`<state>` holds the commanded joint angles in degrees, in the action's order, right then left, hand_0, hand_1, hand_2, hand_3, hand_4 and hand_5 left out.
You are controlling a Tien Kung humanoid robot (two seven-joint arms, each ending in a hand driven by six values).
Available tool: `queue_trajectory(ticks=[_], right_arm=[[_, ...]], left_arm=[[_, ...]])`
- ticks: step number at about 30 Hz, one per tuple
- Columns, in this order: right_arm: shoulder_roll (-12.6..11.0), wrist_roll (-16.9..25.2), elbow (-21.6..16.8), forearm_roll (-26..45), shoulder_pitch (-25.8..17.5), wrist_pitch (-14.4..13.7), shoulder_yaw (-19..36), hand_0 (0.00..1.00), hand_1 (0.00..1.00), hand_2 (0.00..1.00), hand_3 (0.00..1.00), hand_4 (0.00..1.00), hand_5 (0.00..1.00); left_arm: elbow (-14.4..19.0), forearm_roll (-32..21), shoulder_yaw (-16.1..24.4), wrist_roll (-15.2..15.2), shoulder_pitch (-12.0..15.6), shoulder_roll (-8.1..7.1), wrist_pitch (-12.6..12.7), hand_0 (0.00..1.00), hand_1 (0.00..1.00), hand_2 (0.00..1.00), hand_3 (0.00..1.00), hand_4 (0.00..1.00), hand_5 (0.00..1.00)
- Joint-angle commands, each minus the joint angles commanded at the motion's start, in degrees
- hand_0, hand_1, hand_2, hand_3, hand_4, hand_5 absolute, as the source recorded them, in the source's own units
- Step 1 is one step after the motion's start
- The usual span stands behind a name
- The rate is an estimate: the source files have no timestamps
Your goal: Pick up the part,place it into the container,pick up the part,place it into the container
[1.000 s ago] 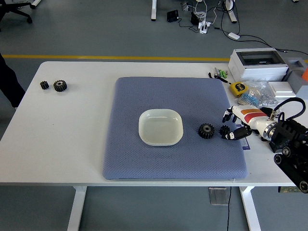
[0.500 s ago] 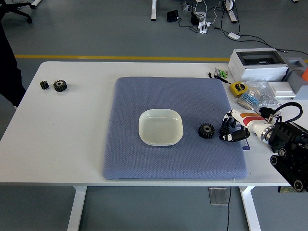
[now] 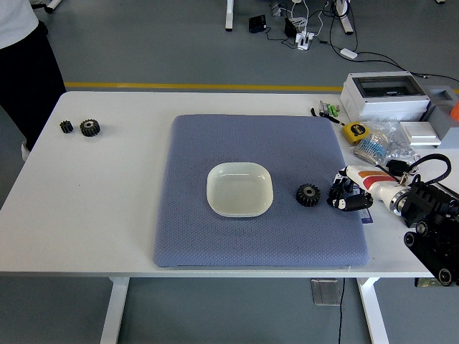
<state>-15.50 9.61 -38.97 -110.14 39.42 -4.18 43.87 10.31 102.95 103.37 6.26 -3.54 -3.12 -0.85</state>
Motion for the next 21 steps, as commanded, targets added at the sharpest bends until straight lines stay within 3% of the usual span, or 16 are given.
queue_trajectory(ticks=[1, 6, 7, 12, 13, 21], right_arm=[[-0.02, -0.07, -0.03, -0.08, -0.01, -0.08, -0.06, 0.215, 0.295, 0.422, 0.493, 0.714, 0.329], [-0.11, -0.36, -0.30, -0.32, -0.08, -0.09, -0.14, 0.215, 0.295, 0.422, 0.493, 0.714, 0.329], [-0.15, -0.43, -0.43, -0.37, -0.10, -0.04, -0.11, 0.144, 0.236, 0.353, 0.486, 0.750, 0.302], [-0.43, -0.51, -1.38, -0.52, -0.11, 0.12, 0.16, 0.144, 0.236, 0.353, 0.486, 0.750, 0.302], [-0.50, -0.49, -1.67, -0.56, -0.10, 0.09, 0.26, 0.109, 0.204, 0.317, 0.485, 0.763, 0.290], [-0.85, -0.25, -3.08, -0.94, 0.15, -0.21, 0.74, 0.109, 0.200, 0.313, 0.485, 0.778, 0.277]], left_arm=[[0.00, 0.01, 0.01, 0.02, 0.01, 0.01, -0.01, 0.712, 0.672, 0.671, 0.566, 0.601, 0.571], [0.00, 0.09, 0.09, -0.01, -0.04, -0.02, 0.01, 0.712, 0.672, 0.671, 0.566, 0.601, 0.571], [0.00, 0.08, 0.09, -0.02, -0.04, -0.03, 0.01, 0.712, 0.672, 0.672, 0.566, 0.601, 0.571], [0.00, 0.10, 0.09, -0.01, -0.02, 0.00, 0.00, 0.712, 0.672, 0.672, 0.566, 0.601, 0.571], [0.00, 0.14, 0.12, 0.00, 0.00, 0.00, 0.00, 0.711, 0.672, 0.671, 0.567, 0.601, 0.571], [0.00, 0.21, 0.21, -0.02, -0.02, -0.09, 0.02, 0.711, 0.671, 0.671, 0.567, 0.601, 0.571]])
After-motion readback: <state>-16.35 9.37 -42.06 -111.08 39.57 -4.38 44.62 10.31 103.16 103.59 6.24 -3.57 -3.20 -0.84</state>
